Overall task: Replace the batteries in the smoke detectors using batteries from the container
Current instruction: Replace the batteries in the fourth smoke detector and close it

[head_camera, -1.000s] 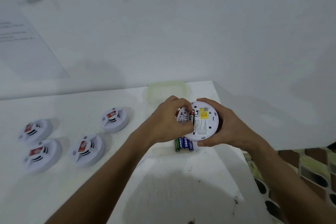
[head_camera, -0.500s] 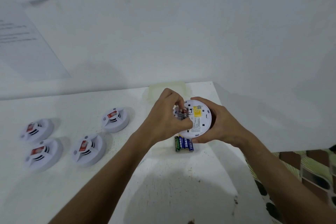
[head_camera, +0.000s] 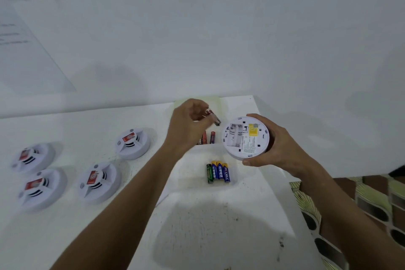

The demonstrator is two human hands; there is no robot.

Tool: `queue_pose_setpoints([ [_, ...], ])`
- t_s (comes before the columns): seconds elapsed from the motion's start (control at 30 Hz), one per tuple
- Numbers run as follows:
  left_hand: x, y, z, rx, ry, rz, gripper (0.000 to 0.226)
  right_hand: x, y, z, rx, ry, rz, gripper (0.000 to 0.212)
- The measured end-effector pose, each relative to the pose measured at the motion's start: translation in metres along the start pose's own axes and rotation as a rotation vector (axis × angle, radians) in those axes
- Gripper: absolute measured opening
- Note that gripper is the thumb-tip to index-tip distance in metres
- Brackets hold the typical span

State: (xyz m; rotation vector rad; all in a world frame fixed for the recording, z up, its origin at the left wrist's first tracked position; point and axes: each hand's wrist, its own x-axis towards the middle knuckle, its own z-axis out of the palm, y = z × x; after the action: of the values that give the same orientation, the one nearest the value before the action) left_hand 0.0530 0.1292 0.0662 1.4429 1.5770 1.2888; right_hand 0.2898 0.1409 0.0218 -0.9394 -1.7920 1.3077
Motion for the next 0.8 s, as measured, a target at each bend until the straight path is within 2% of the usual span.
queue_pose_setpoints([
  [0.07,0.014,-0.012,-0.003,0.042,0.025,-0.081,0.017,-0.003,0.006,-0.004,-0.002,0.015,0.016,0.093],
  [0.17,0.029,-0.033,0.0,0.271,-0.054,-0.115,0.016,-0.006,0.013,-0.006,-0.014,0.03,0.021,0.092],
  [0.27,0.038,-0.048,0.01,0.45,-0.147,-0.146,0.021,-0.006,0.017,-0.003,-0.009,0.03,0.022,0.092],
  [0.43,0.047,-0.065,0.022,0.592,-0.215,-0.141,0.033,-0.006,0.019,0.002,0.014,0.015,0.036,0.093],
  [0.6,0.051,-0.072,0.022,0.645,-0.245,-0.163,0.037,-0.005,0.016,0.003,0.002,0.012,0.038,0.093],
  [0.8,0.028,-0.052,0.011,0.594,-0.134,-0.09,0.033,-0.009,0.011,0.006,-0.003,-0.005,0.033,0.093],
])
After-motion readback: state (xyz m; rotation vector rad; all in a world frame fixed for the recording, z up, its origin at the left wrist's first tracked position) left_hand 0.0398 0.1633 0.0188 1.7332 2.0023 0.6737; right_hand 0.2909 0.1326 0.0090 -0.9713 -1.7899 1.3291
